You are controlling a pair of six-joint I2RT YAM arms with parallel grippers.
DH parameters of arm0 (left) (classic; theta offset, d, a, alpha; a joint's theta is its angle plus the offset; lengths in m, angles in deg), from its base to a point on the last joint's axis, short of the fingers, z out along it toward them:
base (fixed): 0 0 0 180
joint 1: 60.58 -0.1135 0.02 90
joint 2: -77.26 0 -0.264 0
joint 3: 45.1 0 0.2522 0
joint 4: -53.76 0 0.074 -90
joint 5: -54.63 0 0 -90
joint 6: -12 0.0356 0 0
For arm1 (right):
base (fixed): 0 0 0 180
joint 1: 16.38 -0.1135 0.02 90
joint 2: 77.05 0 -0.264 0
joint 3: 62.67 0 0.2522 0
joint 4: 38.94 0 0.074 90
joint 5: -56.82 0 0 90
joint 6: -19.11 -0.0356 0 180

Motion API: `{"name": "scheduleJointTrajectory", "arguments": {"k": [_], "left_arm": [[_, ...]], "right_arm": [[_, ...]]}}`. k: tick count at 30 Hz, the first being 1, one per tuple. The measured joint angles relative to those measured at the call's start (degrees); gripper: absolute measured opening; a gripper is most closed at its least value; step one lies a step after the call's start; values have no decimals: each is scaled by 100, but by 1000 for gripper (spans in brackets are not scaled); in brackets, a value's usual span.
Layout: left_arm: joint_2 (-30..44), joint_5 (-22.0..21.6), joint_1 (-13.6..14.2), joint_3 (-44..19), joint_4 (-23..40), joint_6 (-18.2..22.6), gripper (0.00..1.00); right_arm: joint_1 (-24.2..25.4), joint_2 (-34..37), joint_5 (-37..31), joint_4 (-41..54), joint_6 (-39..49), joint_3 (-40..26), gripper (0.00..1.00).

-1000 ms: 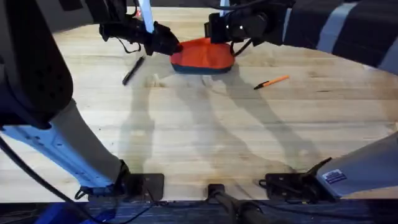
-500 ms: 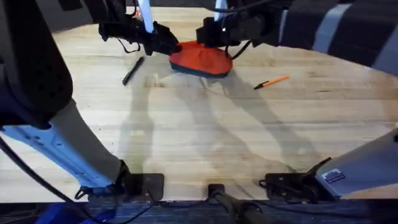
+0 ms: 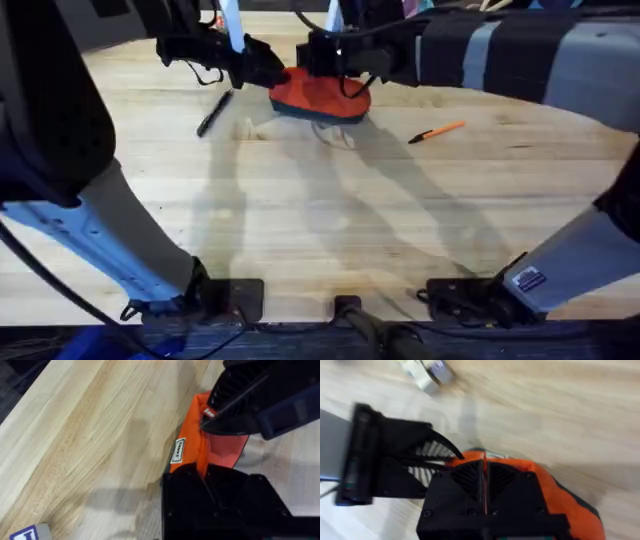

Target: Unzip the bag, pick up the pens from the table one at a time and place them inside, then zip the bag closed.

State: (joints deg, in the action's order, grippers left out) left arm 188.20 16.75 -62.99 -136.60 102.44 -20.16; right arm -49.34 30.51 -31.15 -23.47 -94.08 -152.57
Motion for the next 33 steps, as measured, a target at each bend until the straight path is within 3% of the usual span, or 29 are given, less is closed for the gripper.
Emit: {"name": "scheduleJointTrajectory", "arguments": {"k": [10,21,29,33], "left_arm": [[0,64,-13,0,5,0,42],[0,102,39,0,4,0,42],[-1,102,39,0,4,1,42],[1,102,39,0,4,0,42]], "right_arm": [[-244,55,401,-1080,-304,-50,30],[-322,58,639,-1105,-641,-63,30],[-284,-9,523,-388,-251,-63,29],[-281,-441,159,284,-76,-63,32]]}}
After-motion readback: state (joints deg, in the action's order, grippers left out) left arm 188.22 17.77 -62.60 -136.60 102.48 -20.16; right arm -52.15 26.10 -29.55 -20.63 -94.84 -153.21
